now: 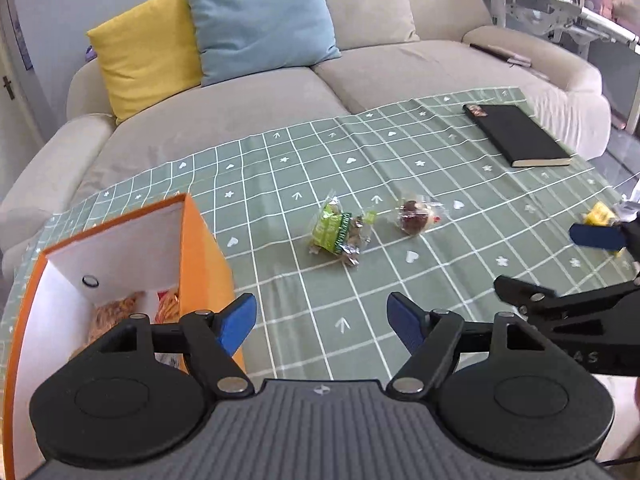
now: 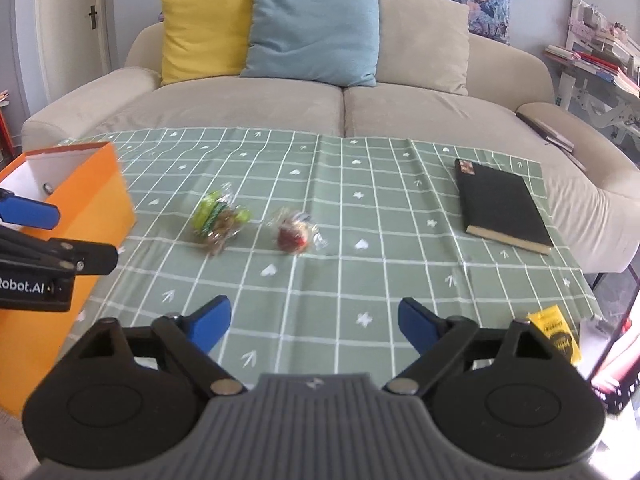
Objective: Organize snacks
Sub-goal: 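Move both tools back over the remaining packets on the table, then grasp the green hawthorn packet with the left tool while the right tool grasps the clear brown-ball packet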
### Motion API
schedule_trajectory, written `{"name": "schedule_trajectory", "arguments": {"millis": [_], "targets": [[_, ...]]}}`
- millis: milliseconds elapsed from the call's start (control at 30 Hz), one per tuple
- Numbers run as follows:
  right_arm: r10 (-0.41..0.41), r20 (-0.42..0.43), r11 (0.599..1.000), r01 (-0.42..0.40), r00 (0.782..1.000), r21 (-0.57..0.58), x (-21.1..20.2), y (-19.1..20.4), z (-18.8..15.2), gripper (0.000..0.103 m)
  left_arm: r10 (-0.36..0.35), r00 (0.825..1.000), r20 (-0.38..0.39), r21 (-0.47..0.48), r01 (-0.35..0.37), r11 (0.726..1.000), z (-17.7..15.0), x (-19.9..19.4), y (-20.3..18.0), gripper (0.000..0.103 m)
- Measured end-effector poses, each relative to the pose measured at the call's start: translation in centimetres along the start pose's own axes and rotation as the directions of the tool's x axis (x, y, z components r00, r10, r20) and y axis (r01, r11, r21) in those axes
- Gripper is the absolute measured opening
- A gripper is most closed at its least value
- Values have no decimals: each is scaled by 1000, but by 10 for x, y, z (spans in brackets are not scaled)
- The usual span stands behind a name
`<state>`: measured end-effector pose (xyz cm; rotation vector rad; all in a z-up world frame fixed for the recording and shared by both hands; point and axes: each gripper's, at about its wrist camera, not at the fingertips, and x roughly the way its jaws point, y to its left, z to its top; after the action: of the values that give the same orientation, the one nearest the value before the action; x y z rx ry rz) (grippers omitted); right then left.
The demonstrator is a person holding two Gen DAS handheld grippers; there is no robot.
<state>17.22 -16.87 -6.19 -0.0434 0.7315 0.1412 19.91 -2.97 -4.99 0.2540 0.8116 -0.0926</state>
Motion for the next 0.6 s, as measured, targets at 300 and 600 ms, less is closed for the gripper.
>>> {"name": "schedule_trajectory", "arguments": {"millis": [300, 600], "targets": [[13, 3, 1000, -13, 1000, -23, 48, -10, 24, 88, 16, 1000, -5, 38, -15, 999, 21, 39, 0, 87], [60, 27, 998, -61, 998, 27, 92, -13, 44, 83, -3, 1000, 0, 70, 3, 998, 45, 75, 5, 87]]}}
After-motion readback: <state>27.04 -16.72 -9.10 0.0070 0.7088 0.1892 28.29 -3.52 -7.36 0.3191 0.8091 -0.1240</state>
